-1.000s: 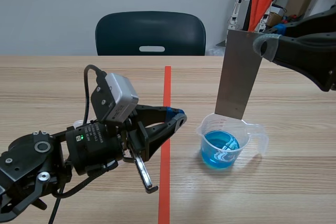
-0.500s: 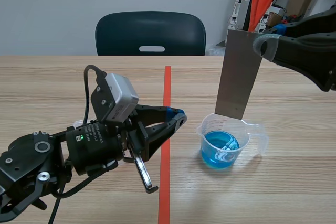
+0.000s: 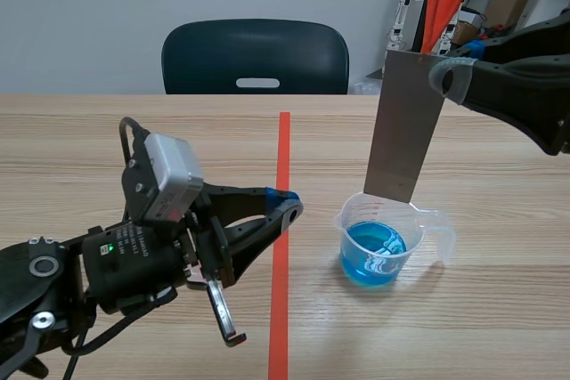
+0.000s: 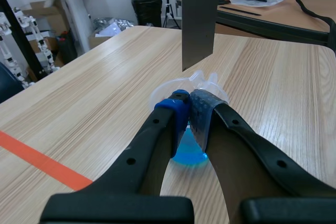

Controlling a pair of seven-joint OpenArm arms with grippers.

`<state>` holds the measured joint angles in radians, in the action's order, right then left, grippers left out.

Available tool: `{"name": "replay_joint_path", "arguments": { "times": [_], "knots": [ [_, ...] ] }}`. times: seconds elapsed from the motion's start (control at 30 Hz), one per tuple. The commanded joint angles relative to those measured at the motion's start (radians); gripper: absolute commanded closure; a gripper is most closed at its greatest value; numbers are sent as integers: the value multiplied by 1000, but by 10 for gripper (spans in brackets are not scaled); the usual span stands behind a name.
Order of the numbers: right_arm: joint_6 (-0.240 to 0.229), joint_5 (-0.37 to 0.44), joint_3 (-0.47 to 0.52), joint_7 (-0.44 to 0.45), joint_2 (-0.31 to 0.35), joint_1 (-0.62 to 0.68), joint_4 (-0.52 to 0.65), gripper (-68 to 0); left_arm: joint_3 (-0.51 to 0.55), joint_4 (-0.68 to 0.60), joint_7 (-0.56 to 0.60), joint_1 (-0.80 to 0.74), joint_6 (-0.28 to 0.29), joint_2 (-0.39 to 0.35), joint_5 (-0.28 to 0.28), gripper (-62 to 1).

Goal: Do the redox reaction experiment. lower the plate into the blue solution

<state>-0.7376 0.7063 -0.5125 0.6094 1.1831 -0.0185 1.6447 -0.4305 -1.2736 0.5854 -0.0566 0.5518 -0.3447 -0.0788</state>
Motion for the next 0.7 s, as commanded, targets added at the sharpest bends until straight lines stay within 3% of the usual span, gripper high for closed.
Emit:
{"name": "replay_joint_path", "arguments": {
  "times": [0.0, 0.37, 0.67],
  "knots": [
    [-8, 19, 8, 25, 8, -9, 7, -6, 26, -53, 21, -31, -2, -12, 14, -41],
    [-8, 10, 8, 25, -18, -9, -39, -6, 148, -191, 33, -236, -2, -72, 14, -41],
    [-8, -29, 8, 24, -63, -9, -94, -6, 292, -255, 175, -451, -3, -77, 14, -43]
  ]
}}
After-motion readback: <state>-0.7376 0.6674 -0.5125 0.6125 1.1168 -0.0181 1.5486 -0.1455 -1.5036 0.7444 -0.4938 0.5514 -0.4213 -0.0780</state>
